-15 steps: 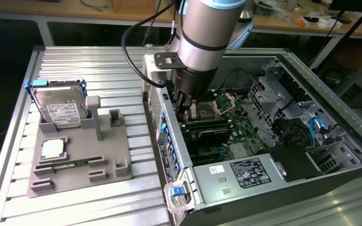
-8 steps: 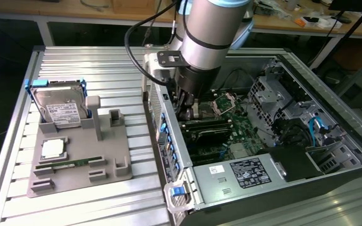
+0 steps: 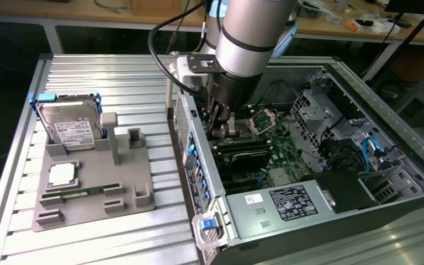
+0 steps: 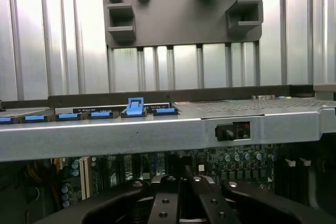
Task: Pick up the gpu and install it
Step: 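Press down on the gpu until it lock into place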
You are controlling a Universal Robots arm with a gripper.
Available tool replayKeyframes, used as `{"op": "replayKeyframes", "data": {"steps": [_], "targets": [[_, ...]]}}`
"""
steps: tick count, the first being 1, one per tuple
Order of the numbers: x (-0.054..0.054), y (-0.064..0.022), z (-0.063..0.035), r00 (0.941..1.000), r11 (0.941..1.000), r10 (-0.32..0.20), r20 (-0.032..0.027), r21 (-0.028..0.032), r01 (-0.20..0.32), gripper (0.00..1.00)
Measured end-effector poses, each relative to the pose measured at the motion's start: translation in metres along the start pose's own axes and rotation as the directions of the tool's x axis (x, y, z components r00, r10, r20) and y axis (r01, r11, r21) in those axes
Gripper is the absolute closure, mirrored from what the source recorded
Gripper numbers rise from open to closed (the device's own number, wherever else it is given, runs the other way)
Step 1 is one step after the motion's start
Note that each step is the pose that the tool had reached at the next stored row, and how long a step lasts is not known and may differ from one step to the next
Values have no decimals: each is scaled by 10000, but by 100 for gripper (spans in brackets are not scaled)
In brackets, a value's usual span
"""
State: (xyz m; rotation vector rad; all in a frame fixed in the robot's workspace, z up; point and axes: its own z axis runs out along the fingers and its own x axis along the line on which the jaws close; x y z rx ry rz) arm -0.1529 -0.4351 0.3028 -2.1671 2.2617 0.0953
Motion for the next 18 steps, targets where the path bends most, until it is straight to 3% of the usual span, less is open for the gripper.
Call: {"op": "replayKeyframes", "data": {"steps": [2, 3, 8, 10, 15, 16, 18], "targets": [[-1, -11, -1, 10000, 9999, 21, -4, -112, -21, 89], [0, -25, -1, 10000, 9997, 36, -9, -227, -37, 89], [48, -47, -5, 10000, 9991, 51, -14, -426, -51, 89], [69, -49, -6, 10000, 9986, 55, 13, -527, -55, 89], [94, -55, -7, 9999, 9961, 78, 115, -881, -68, 89], [106, -57, -8, 9999, 9957, 80, 132, -920, -68, 89], [140, -58, -8, 9998, 9957, 79, 168, -929, -63, 89]]}}
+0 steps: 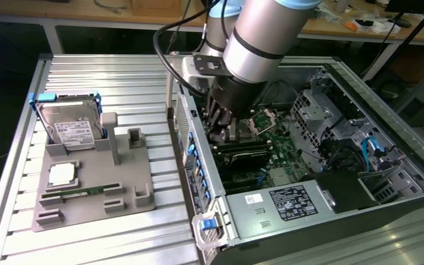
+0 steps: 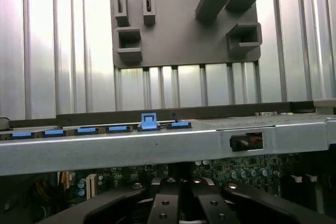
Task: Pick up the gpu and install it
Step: 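Press down on the gpu until it lock into place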
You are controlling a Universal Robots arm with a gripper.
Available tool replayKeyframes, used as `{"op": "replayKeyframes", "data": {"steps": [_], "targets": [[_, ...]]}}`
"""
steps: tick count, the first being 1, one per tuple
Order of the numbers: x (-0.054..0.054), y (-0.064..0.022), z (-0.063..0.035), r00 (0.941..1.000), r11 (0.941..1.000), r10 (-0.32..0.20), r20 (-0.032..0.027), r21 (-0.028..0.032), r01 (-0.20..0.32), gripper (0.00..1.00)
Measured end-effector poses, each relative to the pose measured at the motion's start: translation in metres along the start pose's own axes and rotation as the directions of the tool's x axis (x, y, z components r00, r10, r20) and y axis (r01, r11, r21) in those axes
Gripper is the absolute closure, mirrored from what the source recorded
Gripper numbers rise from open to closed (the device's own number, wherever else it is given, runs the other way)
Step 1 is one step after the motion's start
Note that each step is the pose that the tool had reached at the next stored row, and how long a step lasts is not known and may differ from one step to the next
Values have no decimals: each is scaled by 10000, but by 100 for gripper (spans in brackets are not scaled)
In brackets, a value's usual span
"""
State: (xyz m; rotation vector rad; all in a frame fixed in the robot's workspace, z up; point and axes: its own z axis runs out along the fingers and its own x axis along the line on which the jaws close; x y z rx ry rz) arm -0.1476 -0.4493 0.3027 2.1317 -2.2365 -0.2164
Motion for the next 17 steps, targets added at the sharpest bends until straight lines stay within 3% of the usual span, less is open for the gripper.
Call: {"op": "replayKeyframes", "data": {"steps": [5, 9, 17], "targets": [[100, -5, -5, 9999, 10000, -15, 118, -12, 15, 89], [105, -9, -3, 9999, 10000, -11, 112, -55, 11, 89], [110, -18, 62, 9999, 10000, 14, 118, -52, -13, 89]]}}
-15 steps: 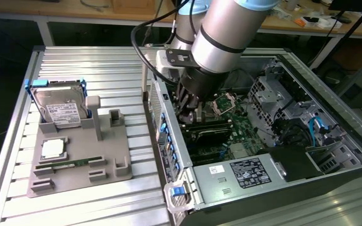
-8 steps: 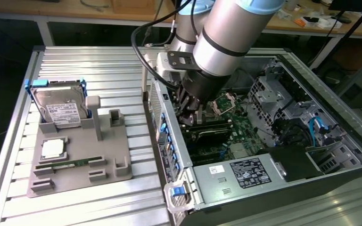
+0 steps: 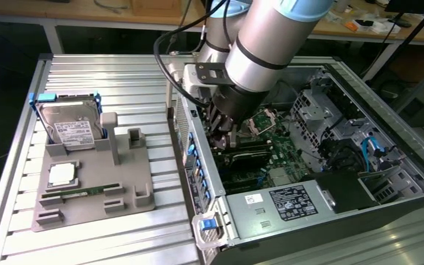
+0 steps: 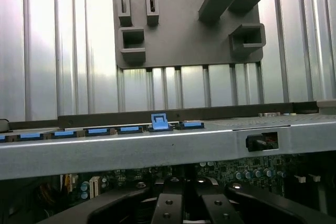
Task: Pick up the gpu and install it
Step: 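Press down on the gpu until it lock into place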
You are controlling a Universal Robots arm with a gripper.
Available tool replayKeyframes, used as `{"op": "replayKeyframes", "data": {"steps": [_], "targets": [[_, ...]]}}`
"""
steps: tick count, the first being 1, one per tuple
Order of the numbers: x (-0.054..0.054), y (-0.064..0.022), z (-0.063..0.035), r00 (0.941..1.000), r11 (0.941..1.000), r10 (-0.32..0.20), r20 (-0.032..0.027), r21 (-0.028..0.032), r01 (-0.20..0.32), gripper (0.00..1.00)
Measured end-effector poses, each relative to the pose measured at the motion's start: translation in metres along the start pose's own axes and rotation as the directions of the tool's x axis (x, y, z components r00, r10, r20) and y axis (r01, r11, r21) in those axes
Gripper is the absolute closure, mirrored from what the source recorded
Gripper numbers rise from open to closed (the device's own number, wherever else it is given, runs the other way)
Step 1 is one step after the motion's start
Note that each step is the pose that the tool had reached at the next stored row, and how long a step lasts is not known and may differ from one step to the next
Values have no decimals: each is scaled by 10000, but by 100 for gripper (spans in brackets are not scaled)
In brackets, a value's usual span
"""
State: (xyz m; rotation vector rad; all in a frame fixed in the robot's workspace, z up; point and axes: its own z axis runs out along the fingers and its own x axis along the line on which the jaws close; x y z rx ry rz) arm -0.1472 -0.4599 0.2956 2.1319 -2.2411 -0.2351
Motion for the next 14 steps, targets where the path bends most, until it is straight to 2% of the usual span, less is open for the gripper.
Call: {"op": "replayKeyframes", "data": {"steps": [4, 9, 10, 11, 14], "targets": [[1, -5, 25, 10000, 10000, 8, 1, -5, -8, 89], [10, -14, 24, 10000, 10000, 10, 0, -50, -10, 89], [12, -19, 24, 10000, 10000, 12, -1, -82, -12, 89], [12, -30, 22, 10000, 9999, 19, -5, -152, -19, 89], [11, -70, 16, 10000, 9991, 40, -17, -426, -41, 89]]}}
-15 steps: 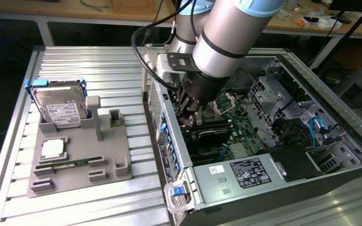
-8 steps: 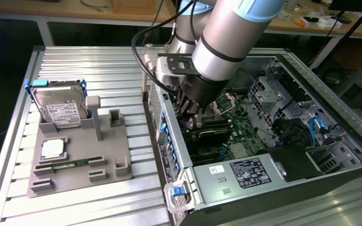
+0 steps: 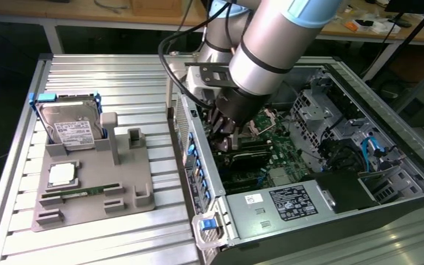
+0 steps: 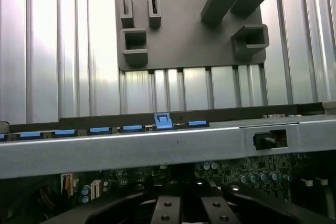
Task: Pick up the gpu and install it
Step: 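Press down on the gpu until it lock into place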
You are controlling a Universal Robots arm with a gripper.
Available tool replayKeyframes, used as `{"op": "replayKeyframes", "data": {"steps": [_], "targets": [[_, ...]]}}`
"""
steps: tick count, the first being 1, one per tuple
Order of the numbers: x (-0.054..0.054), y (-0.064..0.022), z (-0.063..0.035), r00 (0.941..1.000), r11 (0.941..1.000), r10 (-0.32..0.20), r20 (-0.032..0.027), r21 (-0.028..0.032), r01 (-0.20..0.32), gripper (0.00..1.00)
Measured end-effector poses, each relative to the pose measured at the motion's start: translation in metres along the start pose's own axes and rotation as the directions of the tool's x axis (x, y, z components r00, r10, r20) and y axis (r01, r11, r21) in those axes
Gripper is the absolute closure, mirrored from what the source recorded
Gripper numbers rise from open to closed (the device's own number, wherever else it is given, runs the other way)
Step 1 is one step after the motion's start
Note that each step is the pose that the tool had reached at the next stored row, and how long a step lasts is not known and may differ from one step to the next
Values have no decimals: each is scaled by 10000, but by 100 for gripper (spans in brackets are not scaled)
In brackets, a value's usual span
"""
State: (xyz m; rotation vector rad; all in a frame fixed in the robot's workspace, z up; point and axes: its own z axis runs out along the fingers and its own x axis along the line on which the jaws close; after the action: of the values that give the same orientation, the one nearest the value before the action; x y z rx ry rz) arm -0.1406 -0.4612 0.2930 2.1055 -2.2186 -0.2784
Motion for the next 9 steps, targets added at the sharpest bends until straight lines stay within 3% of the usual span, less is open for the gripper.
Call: {"op": "replayKeyframes", "data": {"steps": [9], "targets": [[14, -74, -21, 10000, 9972, 60, -38, -740, -63, 89]]}}
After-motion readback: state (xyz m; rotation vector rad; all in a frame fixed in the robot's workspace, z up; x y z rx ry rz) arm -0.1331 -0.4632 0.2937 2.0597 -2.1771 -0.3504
